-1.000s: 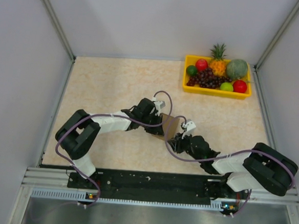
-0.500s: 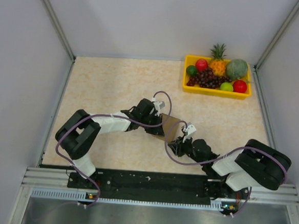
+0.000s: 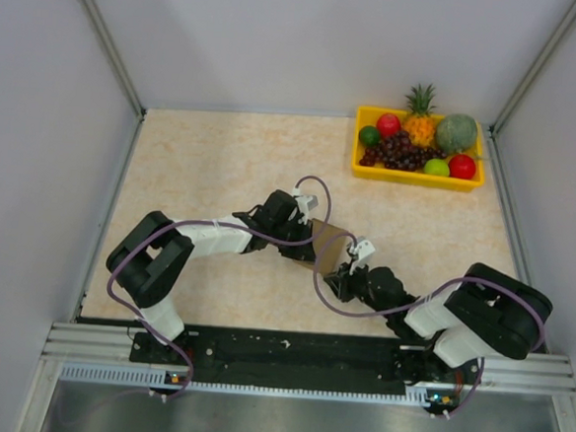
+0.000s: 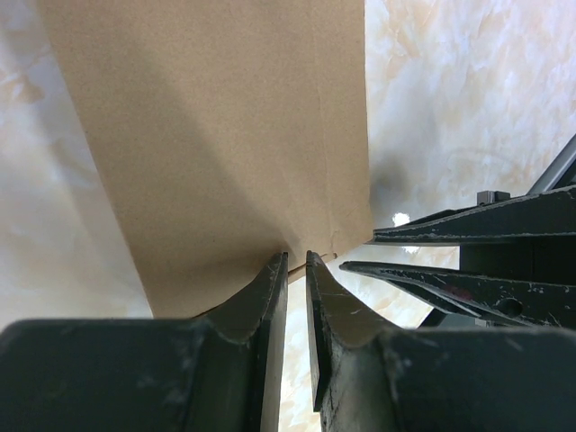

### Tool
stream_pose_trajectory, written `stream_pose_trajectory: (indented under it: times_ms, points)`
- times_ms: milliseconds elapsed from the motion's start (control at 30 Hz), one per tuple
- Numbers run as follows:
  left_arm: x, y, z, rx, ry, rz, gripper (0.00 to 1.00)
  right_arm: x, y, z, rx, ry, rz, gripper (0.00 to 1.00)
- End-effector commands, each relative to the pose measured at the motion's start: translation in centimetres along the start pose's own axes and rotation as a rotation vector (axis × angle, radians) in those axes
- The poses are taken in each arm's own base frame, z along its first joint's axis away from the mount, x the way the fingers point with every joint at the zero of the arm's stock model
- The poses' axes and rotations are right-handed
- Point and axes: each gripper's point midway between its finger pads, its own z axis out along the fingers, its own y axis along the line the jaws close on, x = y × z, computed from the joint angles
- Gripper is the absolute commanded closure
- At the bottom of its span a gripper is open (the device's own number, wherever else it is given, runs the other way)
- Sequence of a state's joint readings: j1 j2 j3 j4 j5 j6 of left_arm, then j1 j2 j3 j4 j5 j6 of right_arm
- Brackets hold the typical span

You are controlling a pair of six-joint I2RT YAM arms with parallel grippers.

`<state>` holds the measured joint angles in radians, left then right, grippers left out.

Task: Fold the paper box

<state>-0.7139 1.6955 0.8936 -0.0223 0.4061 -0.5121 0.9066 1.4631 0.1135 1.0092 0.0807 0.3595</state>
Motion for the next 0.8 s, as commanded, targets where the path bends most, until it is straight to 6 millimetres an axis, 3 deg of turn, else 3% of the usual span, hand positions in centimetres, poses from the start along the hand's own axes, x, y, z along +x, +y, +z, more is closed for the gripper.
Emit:
stream_pose_trajectory:
  times_ms: [0, 67, 233, 567, 767]
  points:
    - [2.1, 1.3, -0.3, -0.057, 0.068, 0.015, 0.81, -3.7, 1.2, 1.3, -0.038, -0.121, 0.001, 0.81]
    - [2.1, 1.4, -0.3, -0.059, 0.070, 0.019, 0.81, -4.0, 0.8, 1.1, -0.034, -0.138, 0.020, 0.72]
    - [2.3, 1.4, -0.3, -0.058, 0.077, 0.020, 0.81, -3.8, 0.4, 1.3, -0.033, -0.132, 0.030, 0.71]
    - [2.3, 1.6, -0.3, -0.070, 0.085, 0.028, 0.82, -4.1, 0.8, 1.8, -0.054, -0.131, 0.006, 1.00]
    - [2.7, 2.4, -0.8, -0.104, 0.103, 0.055, 0.84, -4.1, 0.2, 1.8, -0.035, -0.128, -0.040, 1.00]
